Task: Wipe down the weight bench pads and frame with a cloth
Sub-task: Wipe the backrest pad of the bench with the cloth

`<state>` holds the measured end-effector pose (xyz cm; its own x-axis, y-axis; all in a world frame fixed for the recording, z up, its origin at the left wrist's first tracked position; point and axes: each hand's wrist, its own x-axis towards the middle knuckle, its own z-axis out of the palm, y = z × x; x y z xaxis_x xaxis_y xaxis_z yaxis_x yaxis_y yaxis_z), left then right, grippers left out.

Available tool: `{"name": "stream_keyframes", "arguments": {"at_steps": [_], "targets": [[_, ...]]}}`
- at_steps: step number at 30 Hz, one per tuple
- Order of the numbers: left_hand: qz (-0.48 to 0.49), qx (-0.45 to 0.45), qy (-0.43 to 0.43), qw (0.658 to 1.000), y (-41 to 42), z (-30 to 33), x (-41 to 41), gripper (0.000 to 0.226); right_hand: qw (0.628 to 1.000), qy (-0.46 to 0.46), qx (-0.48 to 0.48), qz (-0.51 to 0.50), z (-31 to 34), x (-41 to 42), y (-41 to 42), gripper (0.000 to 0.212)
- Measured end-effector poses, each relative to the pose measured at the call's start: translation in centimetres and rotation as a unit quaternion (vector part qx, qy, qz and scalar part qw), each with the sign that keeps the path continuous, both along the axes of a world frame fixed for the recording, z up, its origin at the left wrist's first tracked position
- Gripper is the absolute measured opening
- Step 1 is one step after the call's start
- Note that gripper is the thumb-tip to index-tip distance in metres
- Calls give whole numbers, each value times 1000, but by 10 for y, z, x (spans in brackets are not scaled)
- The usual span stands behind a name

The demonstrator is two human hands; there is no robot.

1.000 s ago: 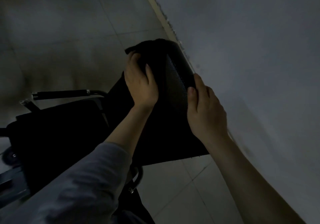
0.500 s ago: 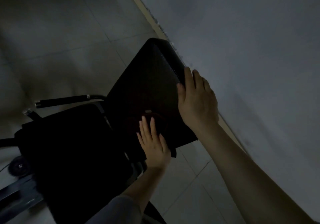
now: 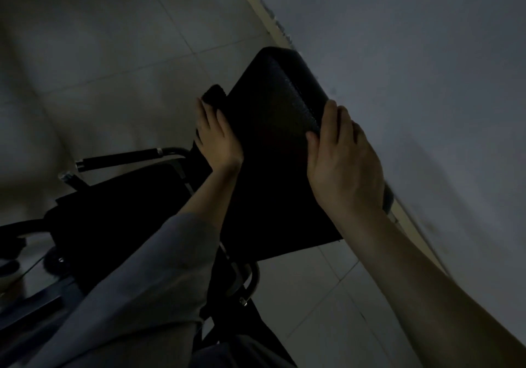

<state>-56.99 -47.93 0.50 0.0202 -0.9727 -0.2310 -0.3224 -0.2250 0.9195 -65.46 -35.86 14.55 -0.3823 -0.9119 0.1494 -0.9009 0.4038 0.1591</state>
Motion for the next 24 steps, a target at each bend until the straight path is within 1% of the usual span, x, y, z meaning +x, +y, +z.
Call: {"name": "stream_keyframes", "arguments": {"at_steps": [1,4,9,11,13,15,16,17,18,20,22,24], "targets": [[5,-6,-4,1000,15,-2,-1,53,1000,0,2,-1,0,0,0,55],[6,-31,21,999,75,-9,-2,63,1000,9,-5,2,1,1,0,54],[-37,-12,7,999,173,-31,0,52,999,31,-14,9,-1,1,0,54],[-38,16,22,999,204,-38,4,47,999,41,-24,13,-1,1,0,53],[-10,81,32,996,217,-43,3,48,998,42,-36,19,0,2,1,54],[43,179,16,983,201,-44,-4,51,998,49,-39,32,0,2,1,55],[64,230,2,971,189,-42,-6,49,997,57,-41,40,-1,1,1,56],[77,268,-2,960,176,-41,-7,48,996,62,-43,45,-2,0,2,56],[78,280,2,957,160,-38,-5,49,996,60,-42,46,-3,0,1,56],[51,251,18,966,128,-33,1,53,997,55,-36,39,-5,0,1,58],[32,184,11,982,87,-25,5,53,997,59,-29,37,-5,1,0,59],[41,140,34,989,44,-11,2,52,996,76,-18,51,-4,0,-1,62]]}}
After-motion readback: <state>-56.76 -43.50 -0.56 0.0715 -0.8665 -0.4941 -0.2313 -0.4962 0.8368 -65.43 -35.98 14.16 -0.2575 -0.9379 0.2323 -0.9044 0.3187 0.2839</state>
